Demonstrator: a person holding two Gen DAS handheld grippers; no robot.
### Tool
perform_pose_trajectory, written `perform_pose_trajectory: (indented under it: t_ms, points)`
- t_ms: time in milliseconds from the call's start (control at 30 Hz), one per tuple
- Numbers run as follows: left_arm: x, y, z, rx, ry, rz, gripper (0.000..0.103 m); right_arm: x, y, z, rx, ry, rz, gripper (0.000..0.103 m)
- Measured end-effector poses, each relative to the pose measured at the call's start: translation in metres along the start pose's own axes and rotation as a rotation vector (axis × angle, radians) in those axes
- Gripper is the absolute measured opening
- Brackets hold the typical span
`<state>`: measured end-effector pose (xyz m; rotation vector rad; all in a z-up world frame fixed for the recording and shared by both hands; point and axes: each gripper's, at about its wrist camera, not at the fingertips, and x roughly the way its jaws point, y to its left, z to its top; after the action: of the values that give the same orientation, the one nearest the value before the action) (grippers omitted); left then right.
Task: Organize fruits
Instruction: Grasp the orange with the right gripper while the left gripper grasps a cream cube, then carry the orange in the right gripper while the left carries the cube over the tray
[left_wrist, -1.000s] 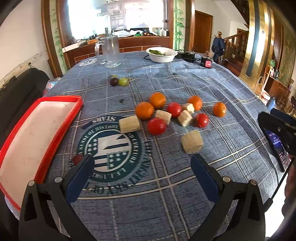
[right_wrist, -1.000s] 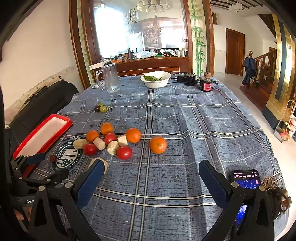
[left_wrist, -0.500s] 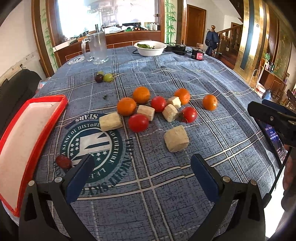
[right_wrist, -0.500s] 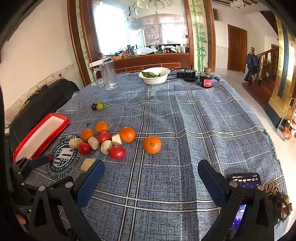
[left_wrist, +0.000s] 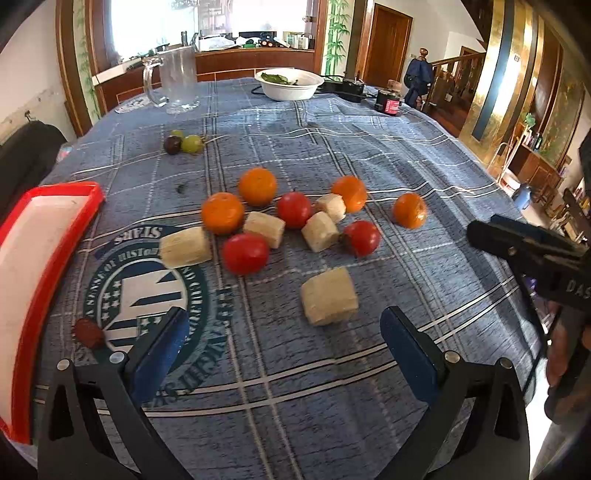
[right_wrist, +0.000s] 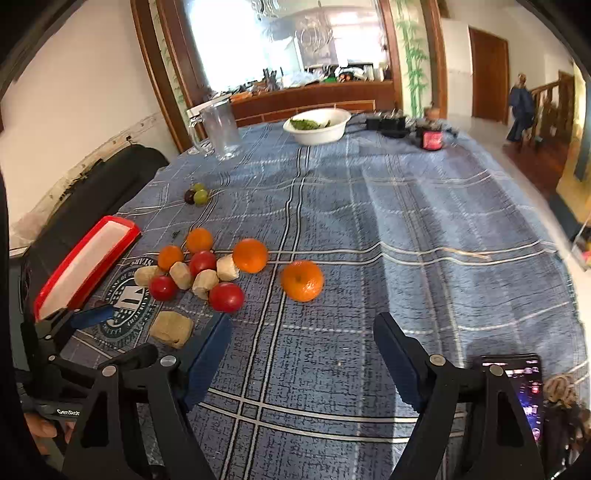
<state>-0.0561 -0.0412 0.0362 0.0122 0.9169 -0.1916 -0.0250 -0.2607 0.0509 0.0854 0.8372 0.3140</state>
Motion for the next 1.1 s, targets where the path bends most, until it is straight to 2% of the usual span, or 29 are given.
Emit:
perform_pose_trajectory:
  t_ms: [67,133,200,267,333,400,467,533,700,800,1100]
  points:
    - [0.002,-0.003,0.001,0.000,0.010,-0.021,0.102,0.008,-0.002,0.003,-0.002,0.026,0.025,0.078]
    - [0.006,-0.009,0.002,0.018,0.024,-0.027,0.096,0.016,-0.002,0.008,-0.015,0.059,0.044,0.073]
    - [0.012,-0.014,0.003,0.036,0.044,-0.032,0.088,0.024,-0.001,0.011,-0.035,0.091,0.047,0.060]
    - [0.017,-0.016,0.003,0.040,0.056,-0.036,0.086,0.035,0.001,0.017,-0.067,0.132,0.035,0.051]
    - [0.019,-0.017,0.002,0.038,0.063,-0.039,0.079,0.045,0.000,0.021,-0.083,0.160,0.032,0.050]
    - [0.022,-0.017,0.002,0.039,0.074,-0.045,0.065,0.051,0.000,0.023,-0.089,0.178,0.032,0.050]
    - [0.026,-0.016,0.002,0.035,0.088,-0.051,0.057,0.057,0.002,0.026,-0.093,0.187,0.029,0.050]
    - [0.027,-0.014,0.002,0.031,0.089,-0.055,0.054,0.062,0.006,0.028,-0.098,0.184,0.027,0.050]
    - [0.028,-0.014,0.004,0.033,0.086,-0.085,0.034,0.076,0.008,0.031,-0.096,0.198,-0.011,0.048]
    - [0.027,-0.017,0.004,0.052,0.079,-0.074,0.034,0.082,0.005,0.033,-0.101,0.206,-0.051,0.038]
    - [0.012,-0.003,0.003,0.022,0.047,-0.094,0.034,0.071,-0.001,0.033,-0.058,0.176,-0.036,0.037]
